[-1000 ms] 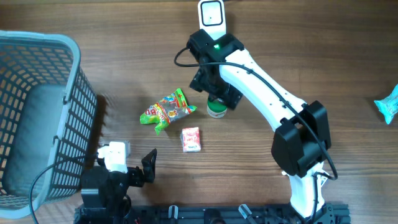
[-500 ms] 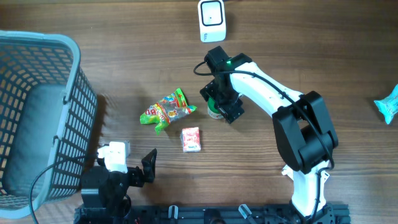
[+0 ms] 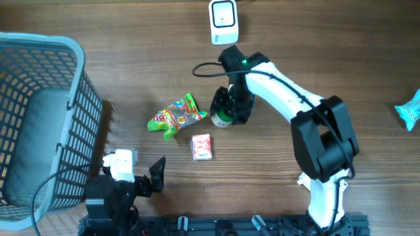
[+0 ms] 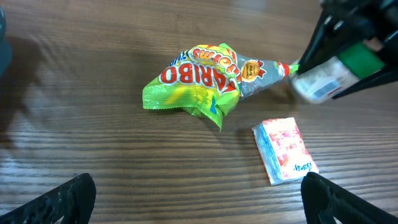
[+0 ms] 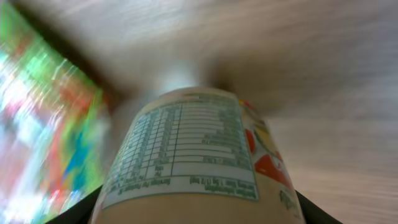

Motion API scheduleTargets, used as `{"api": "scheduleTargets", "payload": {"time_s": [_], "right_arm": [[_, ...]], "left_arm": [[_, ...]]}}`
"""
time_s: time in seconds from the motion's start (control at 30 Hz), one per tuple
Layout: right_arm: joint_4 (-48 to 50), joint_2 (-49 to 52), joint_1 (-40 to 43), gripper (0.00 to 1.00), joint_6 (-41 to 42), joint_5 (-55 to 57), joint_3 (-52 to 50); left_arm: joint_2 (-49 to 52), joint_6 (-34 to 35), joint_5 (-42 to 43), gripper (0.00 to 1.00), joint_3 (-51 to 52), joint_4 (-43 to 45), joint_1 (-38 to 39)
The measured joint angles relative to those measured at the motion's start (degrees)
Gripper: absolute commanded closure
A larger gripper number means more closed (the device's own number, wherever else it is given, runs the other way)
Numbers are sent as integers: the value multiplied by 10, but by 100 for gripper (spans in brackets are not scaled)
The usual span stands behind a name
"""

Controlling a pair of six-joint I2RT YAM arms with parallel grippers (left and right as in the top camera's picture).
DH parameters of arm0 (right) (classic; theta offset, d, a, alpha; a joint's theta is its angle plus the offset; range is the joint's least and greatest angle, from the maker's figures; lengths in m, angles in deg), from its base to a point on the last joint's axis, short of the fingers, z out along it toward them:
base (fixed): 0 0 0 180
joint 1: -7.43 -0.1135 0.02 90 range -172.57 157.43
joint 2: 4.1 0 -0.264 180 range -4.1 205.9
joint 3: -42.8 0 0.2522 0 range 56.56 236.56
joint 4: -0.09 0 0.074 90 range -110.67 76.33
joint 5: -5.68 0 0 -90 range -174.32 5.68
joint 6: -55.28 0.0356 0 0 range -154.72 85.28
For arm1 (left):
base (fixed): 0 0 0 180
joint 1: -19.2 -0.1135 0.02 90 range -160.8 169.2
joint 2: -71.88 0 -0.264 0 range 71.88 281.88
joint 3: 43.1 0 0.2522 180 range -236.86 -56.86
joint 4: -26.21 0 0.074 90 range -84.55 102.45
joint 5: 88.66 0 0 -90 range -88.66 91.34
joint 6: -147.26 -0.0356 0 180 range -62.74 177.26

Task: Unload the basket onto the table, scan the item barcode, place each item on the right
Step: 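Lift jar with right gripper and present its label to the scanner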

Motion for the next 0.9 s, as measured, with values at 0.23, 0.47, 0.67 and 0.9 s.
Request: {"api": "scheduleTargets", "payload": {"time_s": [0.23,0.47,0.67,0.9], "right_arm": [[-131,0,26,44,-122,-238,20],[-242,0,26,49,-221,-269,21],[-263,0,26,53,-270,-271,21],[49,0,28,61,-157,-188,22]], "left_arm": [[0,0,0,0,0,0,0],[0,0,0,0,0,0,0],[0,0,0,0,0,0,0],[0,0,0,0,0,0,0]]}}
